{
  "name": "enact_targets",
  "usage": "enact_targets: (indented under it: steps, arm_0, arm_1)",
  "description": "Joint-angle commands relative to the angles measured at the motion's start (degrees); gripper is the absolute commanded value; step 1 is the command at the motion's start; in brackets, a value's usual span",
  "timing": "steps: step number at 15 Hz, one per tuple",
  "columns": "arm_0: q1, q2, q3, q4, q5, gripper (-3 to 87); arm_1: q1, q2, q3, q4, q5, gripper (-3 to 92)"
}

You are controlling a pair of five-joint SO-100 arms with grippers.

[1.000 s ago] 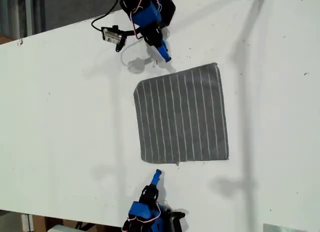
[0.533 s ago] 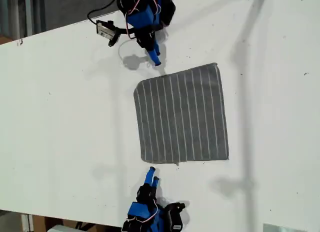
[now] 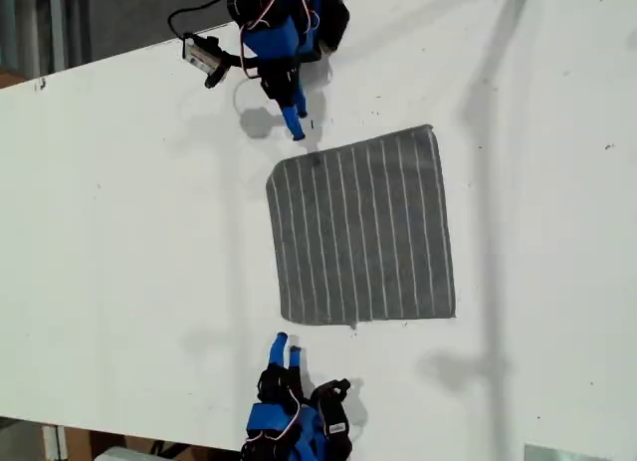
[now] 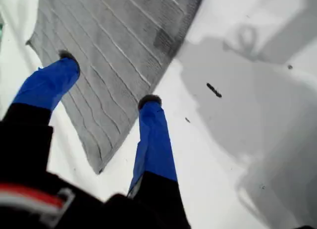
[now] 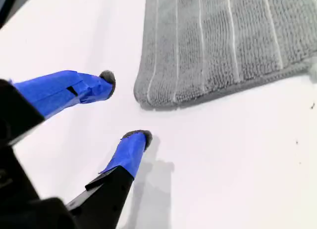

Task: Grasp corners of a square towel and fold twice.

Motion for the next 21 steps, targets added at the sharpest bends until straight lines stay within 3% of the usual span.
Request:
enact_targets:
  steps: [1, 3, 4, 6, 8, 11, 13, 16, 21]
  arm_0:
    - [0.00, -2.11, 0.44, -4.31, 2.02, 19.7]
    - [-0.35, -1.58, -0.79, -6.33, 7.03, 19.4]
    - [2.64, -3.69, -5.45, -4.48, 7.29, 19.2]
    - [8.44, -27.25, -23.29, -2.46, 7.29, 18.8]
    - [14.41, -51.86, -34.98, -8.00, 7.56, 18.6]
    - [16.00, -64.34, -31.03, -21.53, 8.44, 18.1]
    - [16.70, -71.02, -30.85, -26.54, 8.44, 18.3]
    - [16.61, -80.86, -33.75, -29.71, 9.05, 18.4]
    - [16.26, -80.51, -33.31, -29.97, 9.05, 18.4]
  arm_1:
    - [-1.32, -46.32, -33.75, 2.29, -5.54, 34.0]
    - [-8.26, -76.38, -60.64, 7.47, -8.53, 35.8]
    - [-11.34, -84.81, -66.88, 9.23, -8.26, 36.7]
    - [-16.17, -93.52, -72.77, 10.55, -7.03, 37.3]
    - [-21.71, -94.31, -74.27, 13.18, -3.08, 37.6]
    - [-30.32, -90.70, -73.83, 19.51, 5.80, 38.3]
    - [-37.44, -93.34, -71.89, 20.04, 13.54, 39.4]
    - [-46.32, -94.48, -70.31, 12.39, 20.74, 40.6]
    - [-47.20, -105.29, -70.22, -0.70, 19.25, 39.4]
